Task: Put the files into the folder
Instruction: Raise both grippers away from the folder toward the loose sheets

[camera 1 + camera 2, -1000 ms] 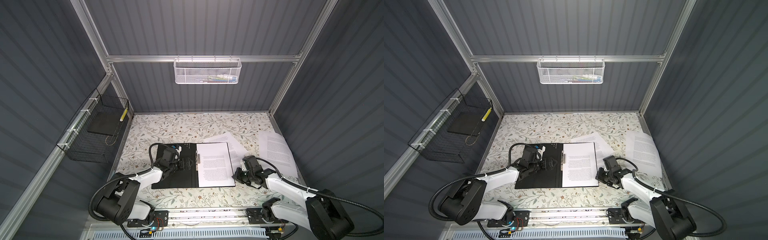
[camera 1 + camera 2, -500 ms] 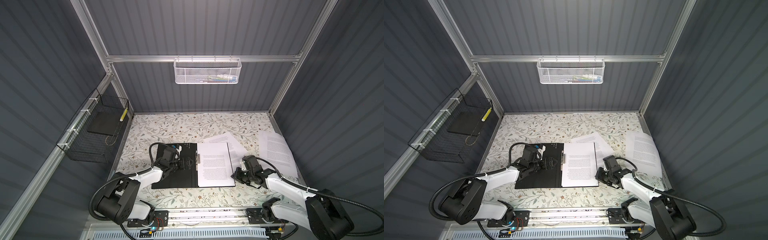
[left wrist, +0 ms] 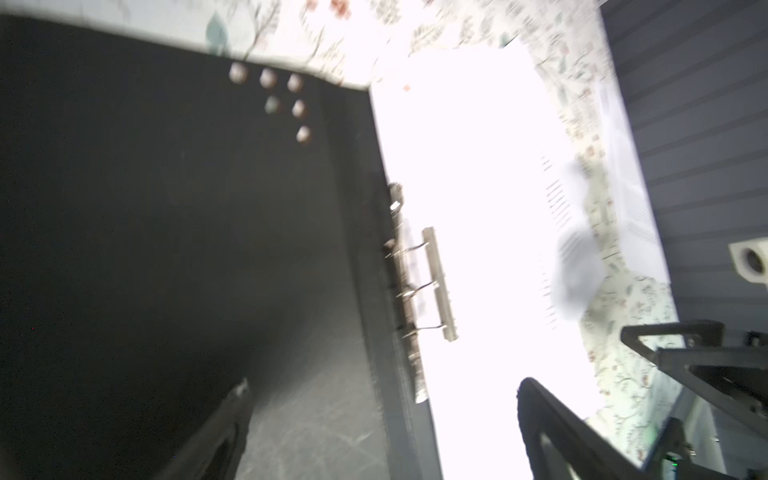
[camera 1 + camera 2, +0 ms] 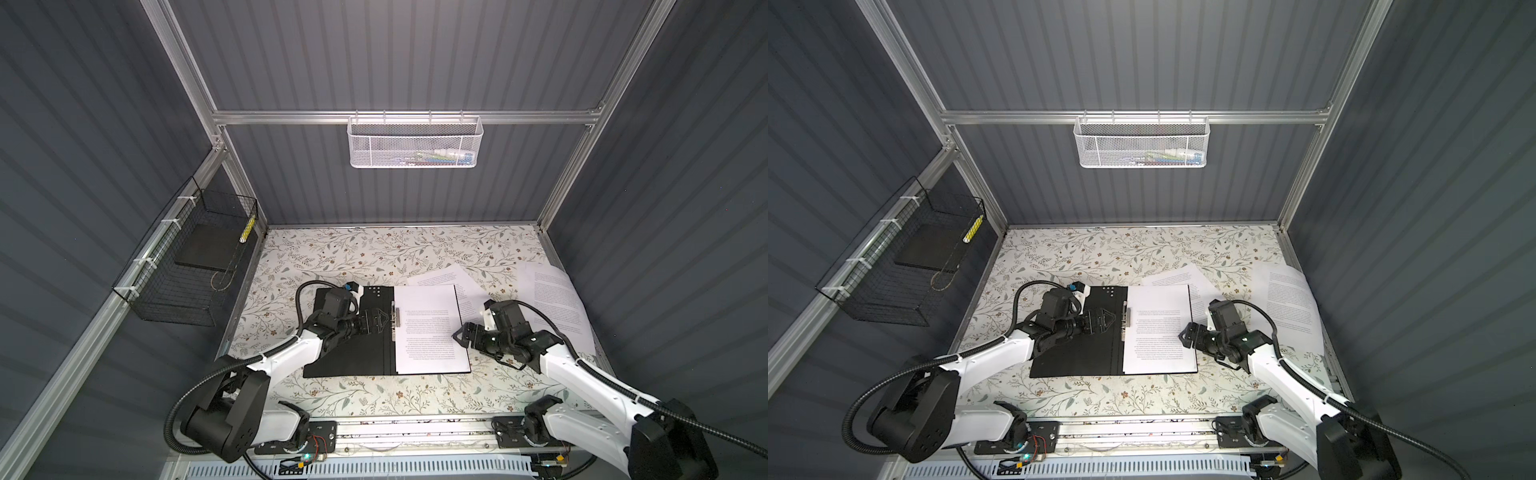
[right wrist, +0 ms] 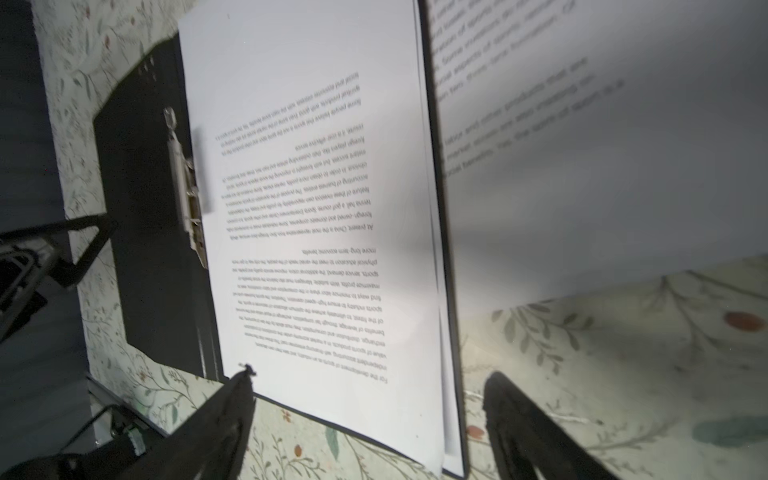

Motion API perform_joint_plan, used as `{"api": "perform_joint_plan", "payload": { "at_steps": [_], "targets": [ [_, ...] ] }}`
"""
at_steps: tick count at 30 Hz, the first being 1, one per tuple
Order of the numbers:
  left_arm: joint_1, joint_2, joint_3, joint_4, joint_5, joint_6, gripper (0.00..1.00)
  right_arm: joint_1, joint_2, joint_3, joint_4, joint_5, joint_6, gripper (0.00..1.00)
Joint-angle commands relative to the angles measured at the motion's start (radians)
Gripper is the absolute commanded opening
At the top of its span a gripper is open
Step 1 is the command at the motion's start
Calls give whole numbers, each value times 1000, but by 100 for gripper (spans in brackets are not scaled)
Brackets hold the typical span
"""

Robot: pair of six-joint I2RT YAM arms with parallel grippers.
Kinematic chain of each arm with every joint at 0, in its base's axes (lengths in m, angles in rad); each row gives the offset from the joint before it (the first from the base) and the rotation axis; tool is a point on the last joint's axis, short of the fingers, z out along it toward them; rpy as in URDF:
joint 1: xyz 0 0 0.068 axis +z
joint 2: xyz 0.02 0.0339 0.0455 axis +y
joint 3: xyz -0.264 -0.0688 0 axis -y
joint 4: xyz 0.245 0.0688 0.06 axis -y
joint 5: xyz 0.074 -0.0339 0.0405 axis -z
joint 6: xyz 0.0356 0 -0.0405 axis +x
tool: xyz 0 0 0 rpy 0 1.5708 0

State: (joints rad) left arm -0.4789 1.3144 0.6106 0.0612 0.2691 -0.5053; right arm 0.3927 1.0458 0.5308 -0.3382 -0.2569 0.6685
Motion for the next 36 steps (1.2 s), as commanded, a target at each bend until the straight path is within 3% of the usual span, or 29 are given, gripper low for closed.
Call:
{"api": "perform_joint_plan", "payload": {
  "at_steps": [1,6,11,18,26,36],
  "targets": [
    [-14,-23,92,-81,45,7,100,-62,36,73,-75,30,-102,99],
    [-78,103,286,-192,8,44,100,-197,142,142,-18,15,-163,99],
    [-113,319,502,-235,14,50,100,-317,293,224,93,-42,-202,99],
    [-115,608,834,-317,38,68,100,-419,551,364,182,-167,-146,98],
    [-113,891,1168,-404,115,88,100,-426,485,273,173,-49,-75,99],
    [-113,1061,1313,-417,169,73,100,-439,381,116,190,-68,-19,99]
  ]
}}
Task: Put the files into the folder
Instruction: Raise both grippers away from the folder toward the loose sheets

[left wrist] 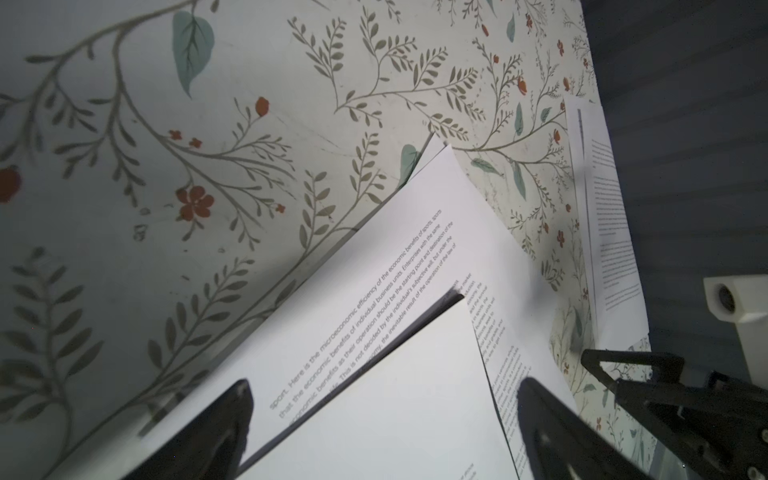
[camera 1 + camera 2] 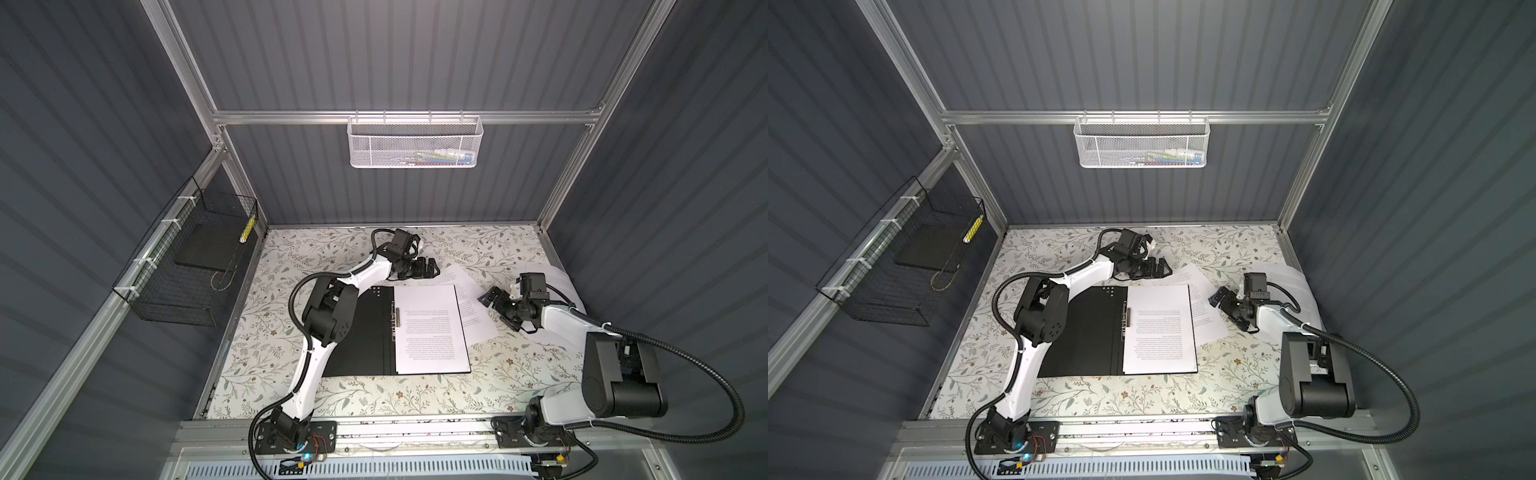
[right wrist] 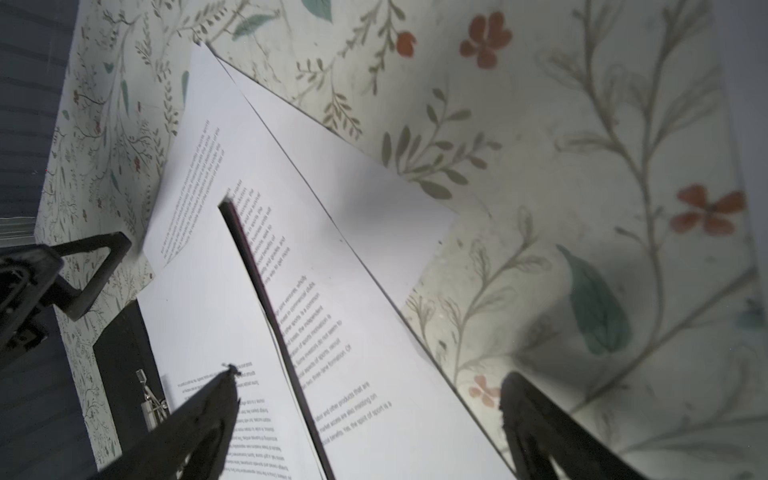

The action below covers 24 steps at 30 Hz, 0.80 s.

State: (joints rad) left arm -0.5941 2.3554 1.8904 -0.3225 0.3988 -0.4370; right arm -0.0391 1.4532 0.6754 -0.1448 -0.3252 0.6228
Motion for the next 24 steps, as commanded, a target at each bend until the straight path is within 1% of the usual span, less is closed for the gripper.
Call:
{"api": "perform_joint_plan", "payload": {
  "at_steps": [1,4,7,10,14,18,21,24],
  "targets": [
    [3,25,32,-29,44,4,100,-7,-36,-38,-12,4,29,99],
    [3,38,25,-26,46,7,100,-11,-67,-57,-44,56,40,99],
    [4,53,11,-31,46,16,100,-12,-72,-47,-95,77,40,99],
    [8,61,-18,-22,49,17,100,-10,-62,-46,-103,71,40,99],
    [10,56,-51,0,50,12,100,10,-12,-36,-88,35,48,99],
    [11,52,-65,11,51,5,100,49,33,-13,-107,39,66,99],
    [12,54,-65,15,50,0,100,90,41,2,-149,73,82,99],
    [11,59,-62,16,55,-3,100,99,43,12,-159,46,81,99]
  ]
}}
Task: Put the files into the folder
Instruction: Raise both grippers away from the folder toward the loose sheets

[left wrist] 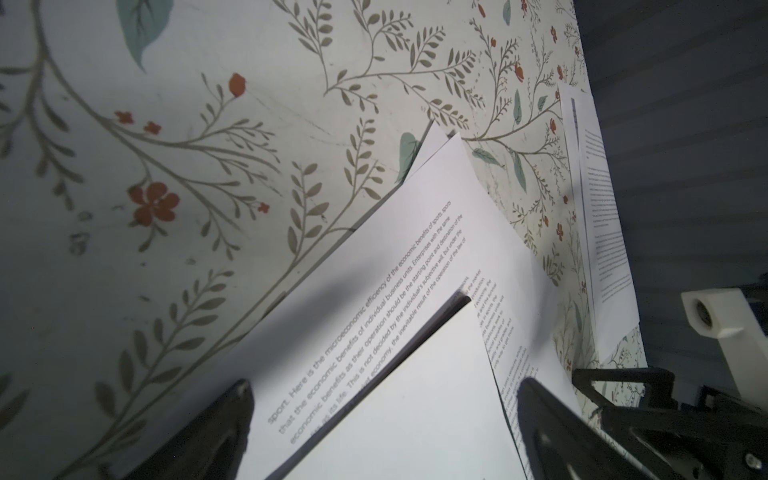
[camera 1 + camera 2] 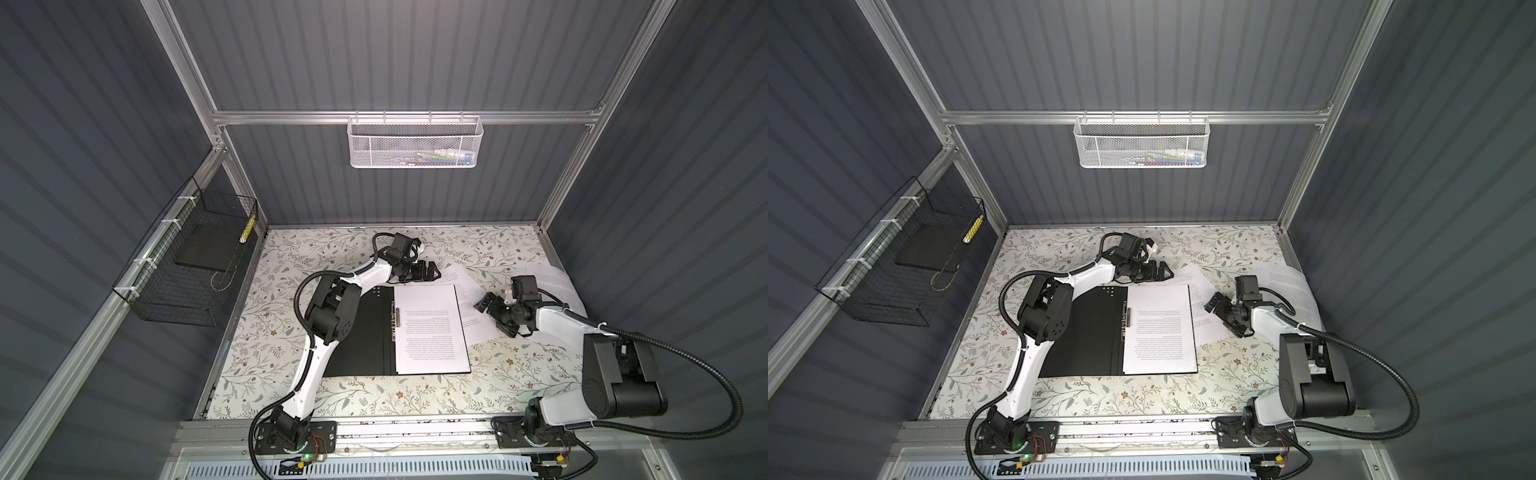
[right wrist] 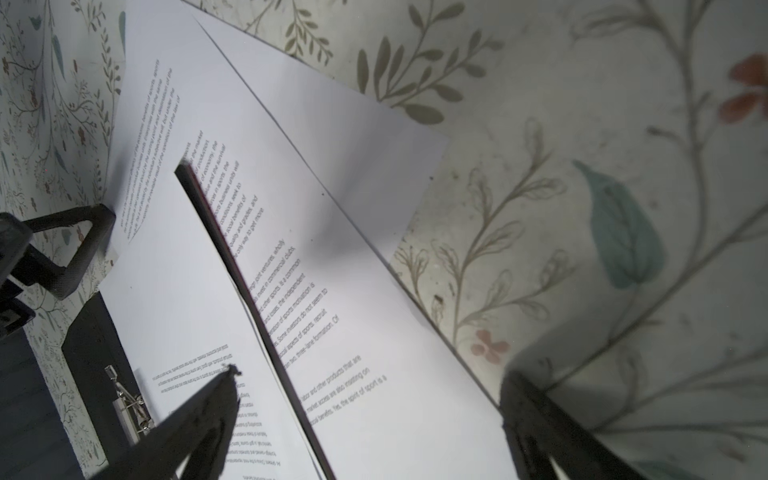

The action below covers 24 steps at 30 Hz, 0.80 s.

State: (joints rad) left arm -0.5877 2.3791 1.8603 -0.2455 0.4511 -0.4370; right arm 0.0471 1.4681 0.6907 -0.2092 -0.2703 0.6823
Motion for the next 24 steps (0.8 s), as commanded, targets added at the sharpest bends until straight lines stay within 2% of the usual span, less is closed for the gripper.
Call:
{"api": "perform_joint_plan", "payload": {
  "at_steps": [1,4,5,10,16,20,24],
  "targets": [
    [5,35,-33,-59,5,-4,100,13,35,1,-94,-18,23,99],
    [5,35,-35,-57,4,-5,100,14,66,11,-72,-55,27,99],
    [5,35,-35,-58,6,-6,100,14,79,16,-63,-109,31,99],
    [5,32,-41,-54,6,-6,100,14,126,31,9,-218,32,99],
    [6,23,-55,-47,10,-2,100,13,139,106,46,-310,-109,99],
    [8,23,-62,-44,13,-2,100,5,203,212,-5,-357,-210,99],
    [10,23,-73,-31,23,-11,100,6,245,294,-40,-335,-248,99]
  ]
}}
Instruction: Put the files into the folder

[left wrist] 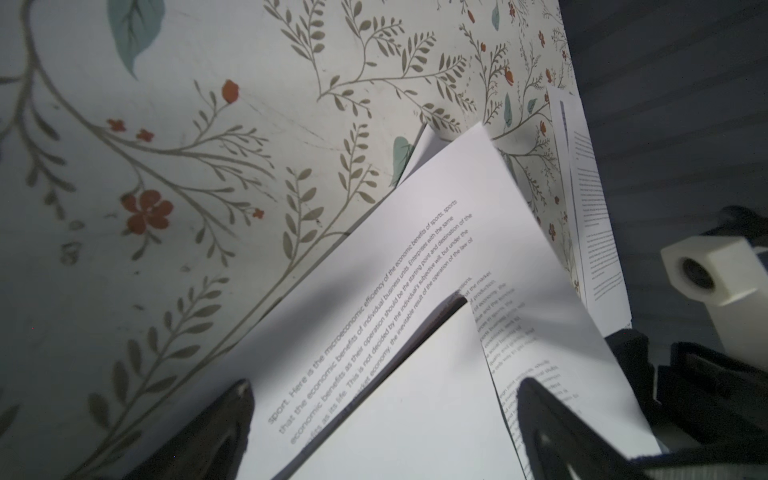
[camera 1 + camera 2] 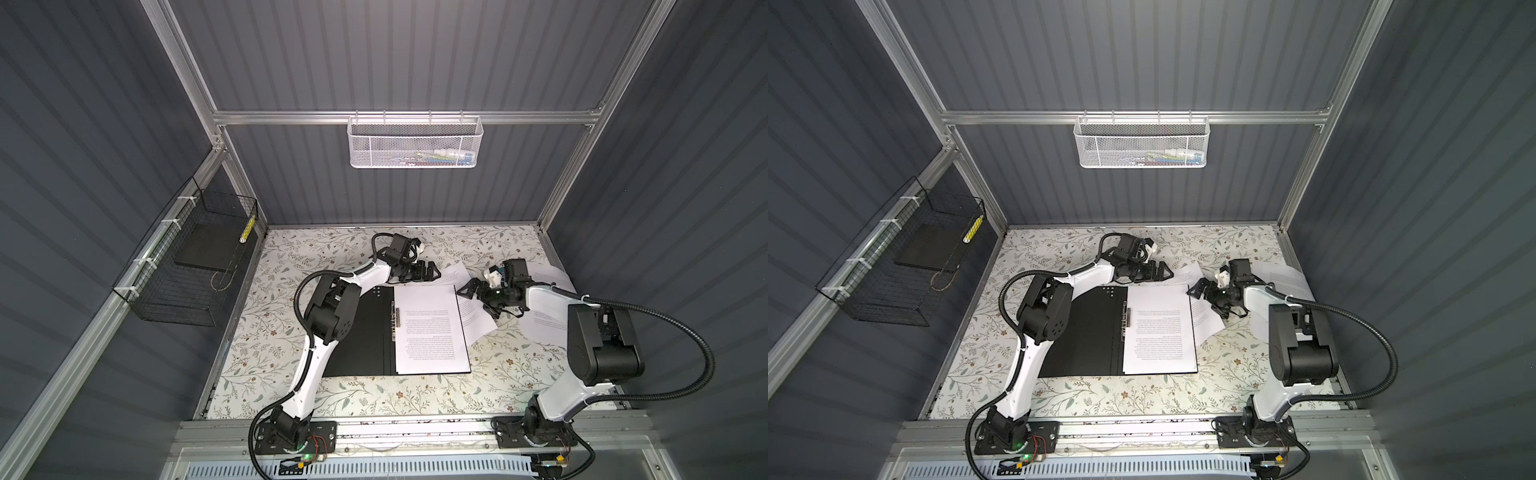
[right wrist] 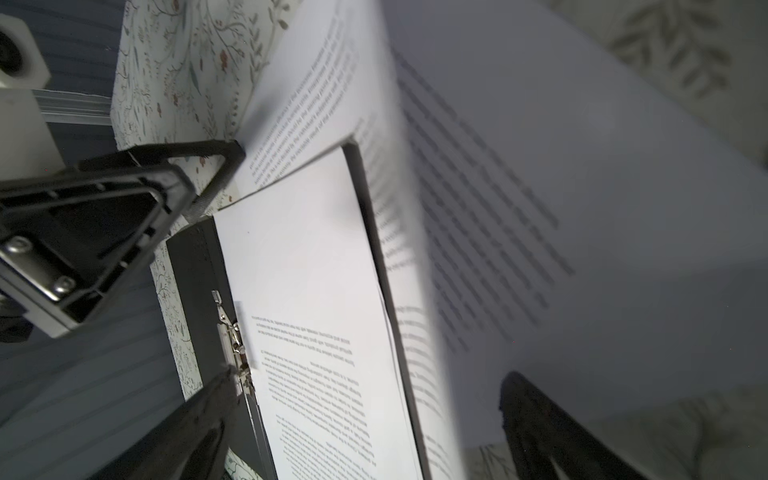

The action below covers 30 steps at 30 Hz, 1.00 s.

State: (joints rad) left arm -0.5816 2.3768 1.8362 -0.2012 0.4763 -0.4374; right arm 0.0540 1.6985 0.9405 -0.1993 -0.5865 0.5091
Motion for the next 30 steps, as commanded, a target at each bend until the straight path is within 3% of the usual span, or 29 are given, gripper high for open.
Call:
{"api": "perform_joint_plan", "payload": {
  "at_steps": [1,7,14,20,22,25,30],
  "targets": [
    [5,25,-52,-71,1,-12,100,-1,21,64,-65,6,-92,97],
    [12,12,-84,-49,14,-15,100,-6,105,149,-121,-26,-142,82],
    [19,7,-97,-32,30,-20,100,-6,130,162,-118,36,-151,60],
    [30,-4,-94,-24,53,-19,100,-6,112,159,-129,109,-164,24],
    [62,-18,-87,1,122,-33,100,-5,97,164,-139,141,-167,3],
    [114,-69,-76,103,215,-87,100,5,25,137,-107,177,-152,0],
    [120,-200,-26,151,287,-80,100,21,-124,125,-134,296,-125,0]
  ]
}}
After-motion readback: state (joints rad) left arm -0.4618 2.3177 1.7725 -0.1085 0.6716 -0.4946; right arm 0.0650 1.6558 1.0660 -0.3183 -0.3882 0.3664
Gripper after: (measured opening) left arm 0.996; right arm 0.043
